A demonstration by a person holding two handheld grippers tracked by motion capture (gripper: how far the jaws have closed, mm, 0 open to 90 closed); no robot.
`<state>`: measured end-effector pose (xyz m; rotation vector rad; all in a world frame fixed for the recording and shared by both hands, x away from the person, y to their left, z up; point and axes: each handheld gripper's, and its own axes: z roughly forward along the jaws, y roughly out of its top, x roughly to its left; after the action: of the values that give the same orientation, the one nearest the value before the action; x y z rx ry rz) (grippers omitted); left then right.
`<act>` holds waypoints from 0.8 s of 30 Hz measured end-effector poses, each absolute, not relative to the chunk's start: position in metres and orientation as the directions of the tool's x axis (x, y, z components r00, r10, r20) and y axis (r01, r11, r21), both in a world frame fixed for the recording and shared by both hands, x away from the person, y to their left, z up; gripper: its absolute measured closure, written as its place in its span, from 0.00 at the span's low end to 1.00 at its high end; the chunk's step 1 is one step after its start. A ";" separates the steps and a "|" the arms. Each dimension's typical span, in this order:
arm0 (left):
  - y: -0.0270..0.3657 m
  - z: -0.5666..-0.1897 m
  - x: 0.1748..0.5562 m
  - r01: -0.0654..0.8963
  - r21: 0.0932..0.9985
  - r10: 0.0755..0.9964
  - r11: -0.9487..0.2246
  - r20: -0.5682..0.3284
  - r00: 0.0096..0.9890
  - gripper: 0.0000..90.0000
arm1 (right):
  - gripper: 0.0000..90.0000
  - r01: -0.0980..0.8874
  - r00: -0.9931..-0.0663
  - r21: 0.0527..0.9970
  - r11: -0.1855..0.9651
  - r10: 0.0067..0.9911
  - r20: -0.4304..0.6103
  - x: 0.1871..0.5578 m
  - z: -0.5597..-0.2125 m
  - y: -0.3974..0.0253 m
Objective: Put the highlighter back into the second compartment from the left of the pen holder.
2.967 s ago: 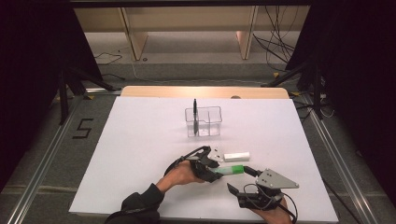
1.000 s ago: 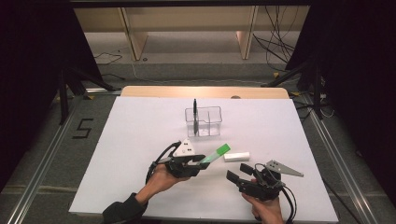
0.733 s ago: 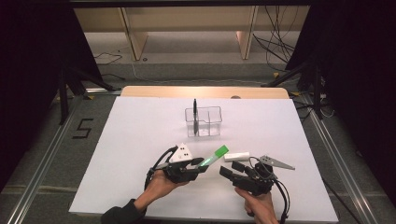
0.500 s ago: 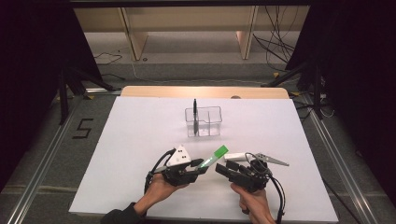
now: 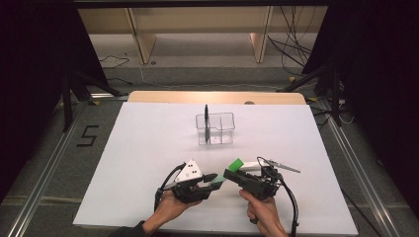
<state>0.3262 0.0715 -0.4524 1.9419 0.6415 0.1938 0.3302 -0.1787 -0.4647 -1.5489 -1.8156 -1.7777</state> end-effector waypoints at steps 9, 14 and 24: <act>0.070 -0.453 0.322 0.342 0.889 0.509 -0.304 -0.152 0.847 0.73 | 0.61 0.739 -0.443 0.622 -0.260 0.508 0.739 0.332 -0.466 -0.177; 0.069 -0.454 0.320 0.338 0.891 0.506 -0.302 -0.150 0.850 0.73 | 0.67 0.740 -0.440 0.616 -0.269 0.499 0.746 0.332 -0.466 -0.177; 0.070 -0.454 0.319 0.326 0.895 0.493 -0.303 -0.146 0.858 0.73 | 0.78 0.741 -0.440 0.615 -0.271 0.495 0.749 0.330 -0.465 -0.177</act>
<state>0.3193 0.0698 -0.4540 1.9156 0.6082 0.1867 0.3303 -0.1775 -0.4654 -1.5333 -1.7584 -1.7863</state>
